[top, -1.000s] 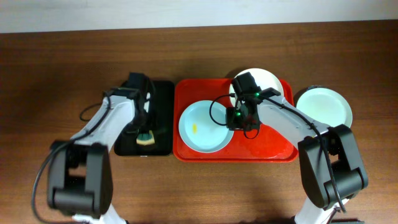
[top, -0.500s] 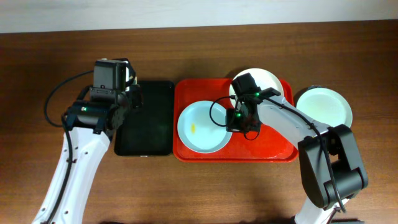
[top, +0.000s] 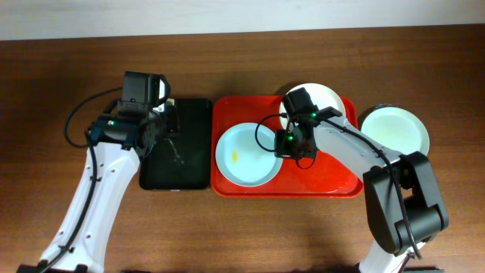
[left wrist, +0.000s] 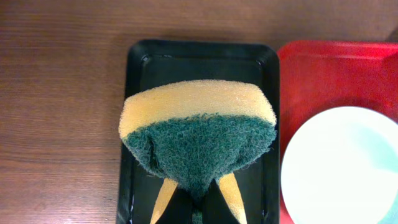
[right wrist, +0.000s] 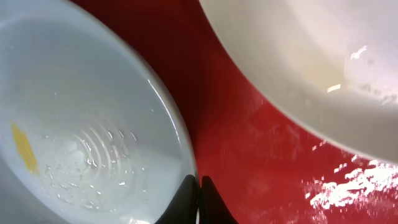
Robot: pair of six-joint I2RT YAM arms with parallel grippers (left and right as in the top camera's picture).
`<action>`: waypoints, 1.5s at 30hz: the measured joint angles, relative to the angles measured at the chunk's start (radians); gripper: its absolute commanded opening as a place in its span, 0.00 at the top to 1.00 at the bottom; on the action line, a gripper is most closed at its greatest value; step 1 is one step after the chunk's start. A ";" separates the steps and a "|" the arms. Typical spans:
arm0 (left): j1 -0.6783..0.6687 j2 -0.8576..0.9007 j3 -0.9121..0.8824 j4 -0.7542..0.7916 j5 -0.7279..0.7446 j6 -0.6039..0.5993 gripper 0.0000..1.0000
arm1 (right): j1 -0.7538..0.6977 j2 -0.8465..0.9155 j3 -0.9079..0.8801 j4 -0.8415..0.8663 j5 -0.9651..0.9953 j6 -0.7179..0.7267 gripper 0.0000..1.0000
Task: Clean dirty plates on tray and stack at the side
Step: 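Carry the sponge with the left gripper onto the light blue plate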
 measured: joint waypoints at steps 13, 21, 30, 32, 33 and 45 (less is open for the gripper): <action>-0.005 0.214 0.113 -0.110 0.143 0.055 1.00 | 0.000 0.000 0.000 -0.009 -0.056 0.075 0.64; -0.070 0.220 0.132 -0.103 0.156 0.055 1.00 | 0.000 0.002 -0.019 0.002 -0.042 0.079 0.96; -0.116 0.234 0.133 -0.102 0.162 0.046 1.00 | 0.001 0.007 -0.032 0.028 -0.067 0.075 0.96; -0.133 0.255 0.133 -0.101 0.177 0.045 1.00 | 0.001 0.007 -0.032 0.032 -0.070 0.075 0.96; -0.150 0.274 0.133 -0.101 0.189 0.043 1.00 | 0.001 0.007 -0.032 0.032 -0.072 0.075 0.96; -0.269 0.397 0.133 -0.040 0.212 -0.051 1.00 | 0.001 0.007 -0.033 0.035 -0.077 0.076 0.96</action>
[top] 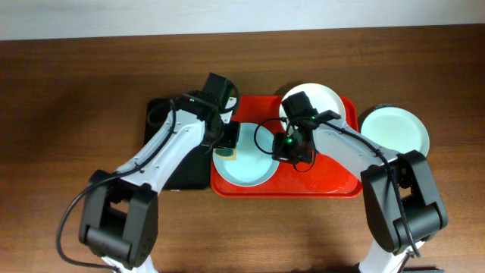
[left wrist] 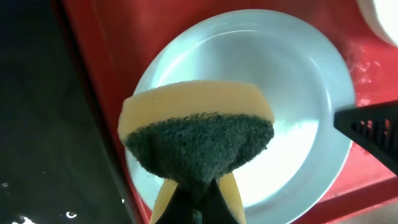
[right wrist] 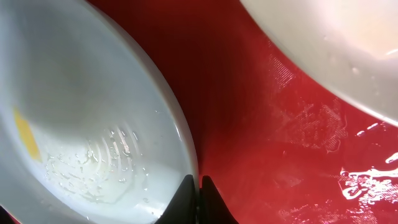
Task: Clean dirty plates on tray and stack at the side
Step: 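Carry the sponge with the left gripper onto the light blue plate, then rub the sponge over the light blue plate with the left gripper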
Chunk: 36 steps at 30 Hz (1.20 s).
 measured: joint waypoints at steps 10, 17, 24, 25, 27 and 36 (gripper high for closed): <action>-0.014 0.099 0.000 0.022 0.001 -0.046 1.00 | 0.000 0.000 0.000 0.000 0.000 0.000 0.96; -0.017 0.188 0.021 0.025 0.027 -0.047 1.00 | 0.000 0.000 0.000 -0.001 0.000 0.000 0.96; -0.004 0.203 0.032 0.026 0.200 -0.028 1.00 | 0.000 0.000 0.000 -0.002 0.001 0.000 0.96; -0.004 0.203 0.032 0.026 0.223 -0.026 1.00 | 0.000 0.000 0.000 -0.002 0.001 0.000 0.96; 0.003 0.199 0.032 0.026 0.269 -0.019 1.00 | 0.000 0.000 0.000 -0.003 0.001 0.000 0.96; 0.081 -0.018 0.034 0.029 0.201 -0.019 1.00 | 0.000 0.000 0.000 -0.003 0.000 -0.001 0.96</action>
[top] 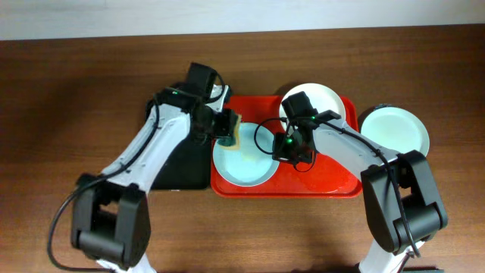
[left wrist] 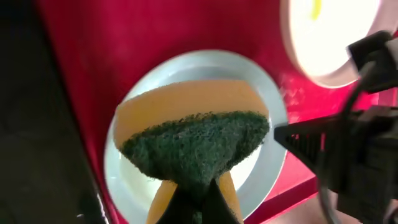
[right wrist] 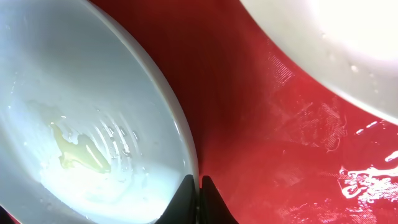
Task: Clean dirty plates on tray and stack at the side
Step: 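Rub the sponge over the light blue plate with the left gripper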
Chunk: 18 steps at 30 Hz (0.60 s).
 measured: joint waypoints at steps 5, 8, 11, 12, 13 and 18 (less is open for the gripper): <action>-0.031 0.019 -0.005 0.008 -0.032 0.000 1.00 | 0.000 0.000 0.000 0.000 0.000 0.001 0.96; -0.059 0.063 -0.007 0.012 -0.085 -0.003 1.00 | 0.000 0.000 0.000 0.000 0.000 0.000 0.96; -0.077 0.114 -0.010 0.015 -0.144 -0.016 1.00 | 0.000 0.000 0.000 0.000 0.000 0.000 0.96; -0.079 0.130 -0.010 0.017 -0.156 -0.021 1.00 | 0.000 0.000 0.000 0.000 0.000 0.001 0.96; -0.085 0.163 -0.010 0.019 -0.171 -0.027 1.00 | 0.000 0.000 0.000 0.000 0.000 0.000 0.96; -0.097 0.214 -0.003 0.021 -0.183 -0.039 1.00 | 0.000 0.000 -0.001 0.000 0.000 0.000 0.96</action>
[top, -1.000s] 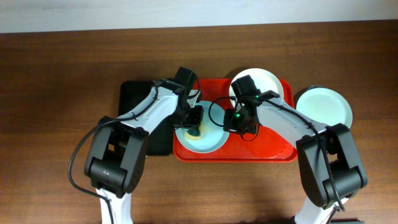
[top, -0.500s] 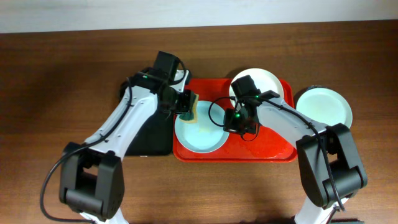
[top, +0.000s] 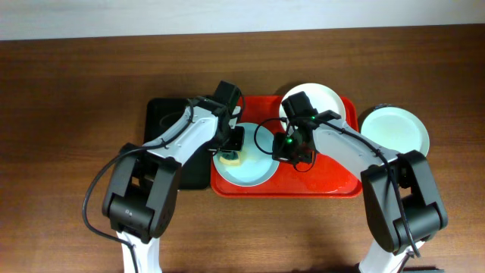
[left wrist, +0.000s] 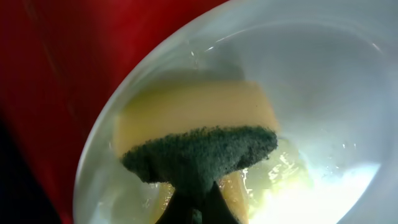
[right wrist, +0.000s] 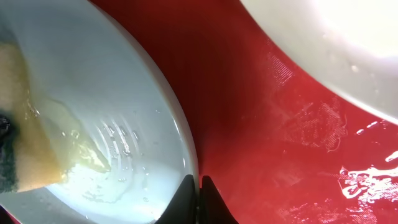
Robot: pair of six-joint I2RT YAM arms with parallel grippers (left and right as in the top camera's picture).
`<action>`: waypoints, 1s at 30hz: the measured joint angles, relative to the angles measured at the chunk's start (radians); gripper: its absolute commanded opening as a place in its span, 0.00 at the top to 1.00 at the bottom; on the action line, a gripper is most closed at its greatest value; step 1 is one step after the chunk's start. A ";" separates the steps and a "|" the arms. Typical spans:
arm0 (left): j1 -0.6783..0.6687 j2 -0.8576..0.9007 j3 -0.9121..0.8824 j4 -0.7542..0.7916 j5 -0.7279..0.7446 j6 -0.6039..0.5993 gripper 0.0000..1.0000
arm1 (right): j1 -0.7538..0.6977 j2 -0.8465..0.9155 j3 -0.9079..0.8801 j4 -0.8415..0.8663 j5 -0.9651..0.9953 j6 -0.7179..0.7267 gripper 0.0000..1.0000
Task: Clean dirty plates on tray and stack at the side
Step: 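Rub the sponge over the light blue plate with the left gripper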
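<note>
A light blue plate (top: pixel 254 161) lies at the left of the red tray (top: pixel 326 178). My left gripper (top: pixel 233 142) is shut on a yellow-and-green sponge (top: pixel 229 157), pressing it flat onto the plate's left half. Up close, the sponge (left wrist: pixel 196 134) rests on the wet plate (left wrist: pixel 311 93), with the left gripper (left wrist: pixel 198 198) behind it. My right gripper (top: pixel 289 145) is shut on the plate's right rim. In the right wrist view that gripper (right wrist: pixel 199 190) pinches the rim, and a yellow smear (right wrist: pixel 84 155) lies beside the sponge (right wrist: pixel 18 143). A white plate (top: pixel 322 100) sits at the tray's back.
A black tray (top: pixel 170 148), wet inside, lies left of the red tray. One pale plate (top: pixel 394 130) sits on the table to the right of the red tray. The brown table (top: pixel 76 189) surrounds both trays.
The sponge was held at the plate's upper left edge; it now lies pressed on the plate's lower left, against the yellow smear. The right gripper still pinches the rim in the same place.
At first my left gripper held the sponge over the black tray while the right pinched the blue plate's rim, a yellow spot on the plate. Then the sponge was over the plate. Later the spot had become a smear, and now the sponge presses on it.
</note>
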 measured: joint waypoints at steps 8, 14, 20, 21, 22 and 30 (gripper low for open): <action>-0.014 0.019 0.015 -0.008 0.068 -0.004 1.00 | 0.000 0.000 0.000 -0.002 0.002 0.000 0.96; -0.021 0.030 0.018 -0.008 0.183 -0.006 1.00 | 0.000 0.000 0.000 -0.005 0.005 0.000 0.96; -0.006 0.005 0.016 -0.013 0.214 -0.007 1.00 | 0.000 0.000 0.000 -0.005 0.005 0.000 0.96; -0.003 -0.009 0.015 -0.014 0.200 -0.007 1.00 | 0.000 0.000 0.000 -0.005 0.005 0.000 0.96; -0.003 -0.028 0.014 -0.014 0.183 -0.007 1.00 | 0.000 0.000 0.000 -0.005 0.005 0.000 0.96; -0.009 -0.130 0.011 -0.013 0.008 -0.007 1.00 | 0.000 0.000 0.000 -0.004 0.004 0.000 0.96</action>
